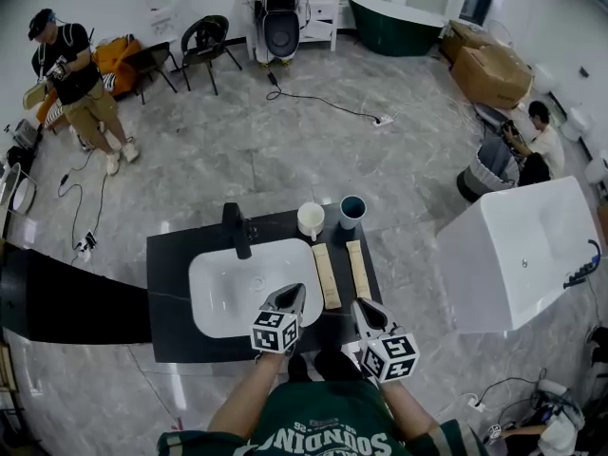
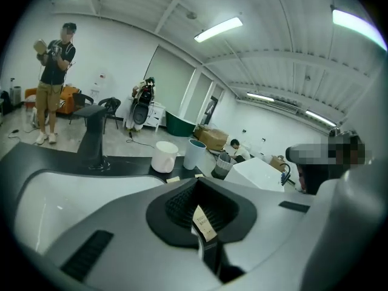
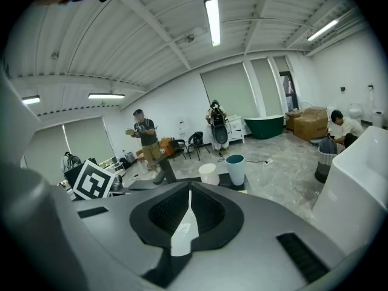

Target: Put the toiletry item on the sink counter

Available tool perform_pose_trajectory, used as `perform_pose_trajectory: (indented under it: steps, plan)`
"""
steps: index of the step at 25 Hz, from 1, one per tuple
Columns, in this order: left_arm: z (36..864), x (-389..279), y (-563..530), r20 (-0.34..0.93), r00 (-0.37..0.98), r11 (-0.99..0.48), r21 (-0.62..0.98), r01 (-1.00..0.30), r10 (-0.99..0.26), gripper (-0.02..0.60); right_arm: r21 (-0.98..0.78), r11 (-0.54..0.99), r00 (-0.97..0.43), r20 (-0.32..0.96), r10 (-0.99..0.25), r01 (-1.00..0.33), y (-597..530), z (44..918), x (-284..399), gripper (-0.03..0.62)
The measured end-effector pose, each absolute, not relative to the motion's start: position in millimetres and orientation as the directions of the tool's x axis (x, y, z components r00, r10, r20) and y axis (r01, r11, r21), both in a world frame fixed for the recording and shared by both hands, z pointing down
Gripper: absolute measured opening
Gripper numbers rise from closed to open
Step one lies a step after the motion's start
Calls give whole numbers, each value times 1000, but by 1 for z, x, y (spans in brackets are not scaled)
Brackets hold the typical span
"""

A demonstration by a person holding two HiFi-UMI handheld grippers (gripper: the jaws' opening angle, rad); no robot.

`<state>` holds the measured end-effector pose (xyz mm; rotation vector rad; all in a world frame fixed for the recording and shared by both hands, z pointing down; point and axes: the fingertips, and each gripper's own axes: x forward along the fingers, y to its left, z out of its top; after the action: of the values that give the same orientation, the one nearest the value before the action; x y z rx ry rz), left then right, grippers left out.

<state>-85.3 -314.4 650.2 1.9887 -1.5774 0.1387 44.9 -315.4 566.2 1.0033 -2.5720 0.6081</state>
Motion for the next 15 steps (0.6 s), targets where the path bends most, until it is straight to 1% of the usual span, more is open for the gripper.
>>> perform_pose_trajectory:
  steps: [4, 8, 15]
  plan:
    - [631, -83, -286, 406, 341, -182, 381, -906, -848, 10, -258, 690, -723, 413, -554, -677, -293, 557, 27, 43]
    - [612, -86, -260, 378, 356, -213, 370, -904, -855, 10, -243, 706, -731, 405, -549, -665, -267, 553, 15, 43]
    - [595, -91, -229, 364, 355, -276, 253, -927, -861, 9, -236, 720, -745, 372, -554, -653, -241, 545, 3, 43]
